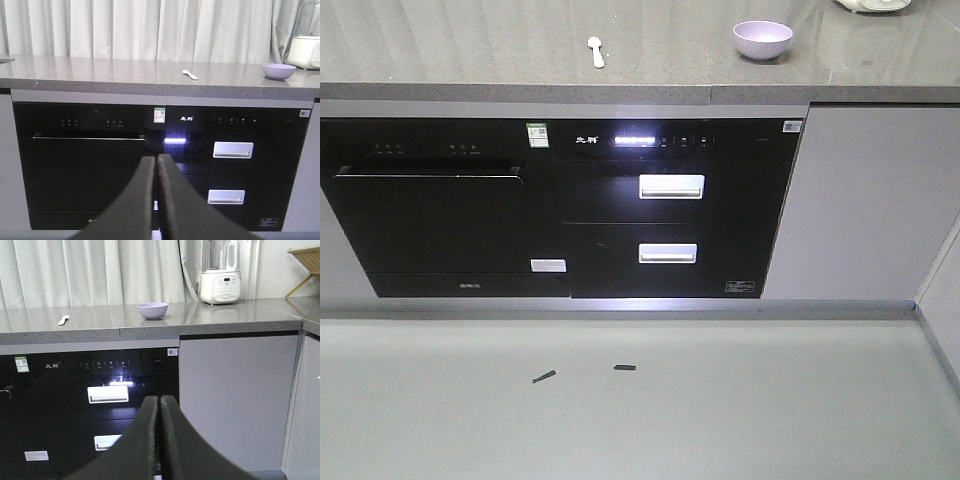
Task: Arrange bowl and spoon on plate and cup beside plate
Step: 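Drive the base toward the counter with both grippers held still, then drive closer to the counter, bringing the spoon and bowl into reach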
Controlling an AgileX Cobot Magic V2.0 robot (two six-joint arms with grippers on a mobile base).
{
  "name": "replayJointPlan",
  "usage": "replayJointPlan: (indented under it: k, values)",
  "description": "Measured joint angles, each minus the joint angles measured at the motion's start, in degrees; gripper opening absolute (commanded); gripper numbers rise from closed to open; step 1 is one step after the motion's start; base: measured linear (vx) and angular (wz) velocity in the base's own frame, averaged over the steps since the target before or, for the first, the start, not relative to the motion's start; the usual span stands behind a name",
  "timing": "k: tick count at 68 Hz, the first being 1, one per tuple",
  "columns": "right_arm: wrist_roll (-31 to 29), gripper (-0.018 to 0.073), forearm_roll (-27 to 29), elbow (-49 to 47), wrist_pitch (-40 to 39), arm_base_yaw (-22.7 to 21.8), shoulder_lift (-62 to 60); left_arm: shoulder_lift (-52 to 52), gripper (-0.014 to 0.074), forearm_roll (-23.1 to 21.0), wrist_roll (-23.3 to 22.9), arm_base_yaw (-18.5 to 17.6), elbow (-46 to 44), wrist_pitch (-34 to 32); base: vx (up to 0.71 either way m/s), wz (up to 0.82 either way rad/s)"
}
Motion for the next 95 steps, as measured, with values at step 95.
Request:
replayJointPlan:
  k: [95]
  values:
    - [0.00, -0.0005, 0.00, 0.00, 0.00, 0.00, 0.00, 0.00, -0.0006, 0.00, 0.00, 0.00, 0.00, 0.00, 0.09, 0.00]
